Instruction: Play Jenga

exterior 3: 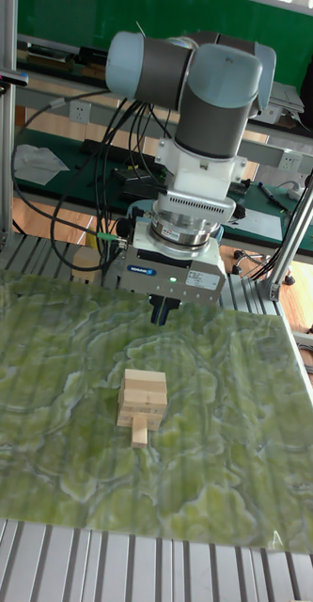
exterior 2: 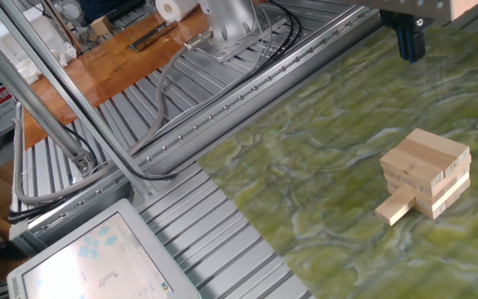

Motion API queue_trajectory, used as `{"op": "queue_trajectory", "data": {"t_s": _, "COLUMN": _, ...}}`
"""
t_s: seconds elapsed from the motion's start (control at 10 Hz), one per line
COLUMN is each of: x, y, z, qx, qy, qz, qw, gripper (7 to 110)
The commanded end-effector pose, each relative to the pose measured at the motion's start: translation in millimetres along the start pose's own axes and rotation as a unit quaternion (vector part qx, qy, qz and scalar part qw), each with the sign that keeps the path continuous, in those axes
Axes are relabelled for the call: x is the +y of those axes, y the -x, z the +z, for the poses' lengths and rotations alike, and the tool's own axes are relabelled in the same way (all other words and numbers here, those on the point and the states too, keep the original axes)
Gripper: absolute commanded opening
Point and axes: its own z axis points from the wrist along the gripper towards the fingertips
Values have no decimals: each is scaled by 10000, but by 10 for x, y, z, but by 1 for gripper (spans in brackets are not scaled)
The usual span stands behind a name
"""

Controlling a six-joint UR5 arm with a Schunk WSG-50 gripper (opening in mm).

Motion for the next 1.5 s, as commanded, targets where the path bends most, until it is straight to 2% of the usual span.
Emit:
{"op": "queue_trajectory", "data": {"t_s": 0.0, "x": -213, "y": 99, "z": -26, "qx": -182, "qy": -364, "qz": -143, "qw": 9991, "gripper": 7}}
{"op": "queue_trajectory", "data": {"t_s": 0.1, "x": -176, "y": 152, "z": -25, "qx": -289, "qy": -293, "qz": -131, "qw": 9991, "gripper": 7}}
{"op": "queue_trajectory", "data": {"t_s": 0.5, "x": 6, "y": 162, "z": -11, "qx": -314, "qy": 95, "qz": 18, "qw": 9995, "gripper": 7}}
{"op": "queue_trajectory", "data": {"t_s": 0.9, "x": 12, "y": 198, "z": -21, "qx": -388, "qy": 141, "qz": 157, "qw": 9990, "gripper": 7}}
{"op": "queue_trajectory", "data": {"t_s": 1.0, "x": 58, "y": 211, "z": -24, "qx": -415, "qy": 234, "qz": 152, "qw": 9987, "gripper": 7}}
{"op": "queue_trajectory", "data": {"t_s": 1.1, "x": 70, "y": 215, "z": -25, "qx": -422, "qy": 257, "qz": 153, "qw": 9987, "gripper": 7}}
{"op": "queue_trajectory", "data": {"t_s": 1.4, "x": -66, "y": 124, "z": -15, "qx": -243, "qy": -15, "qz": 309, "qw": 9992, "gripper": 7}}
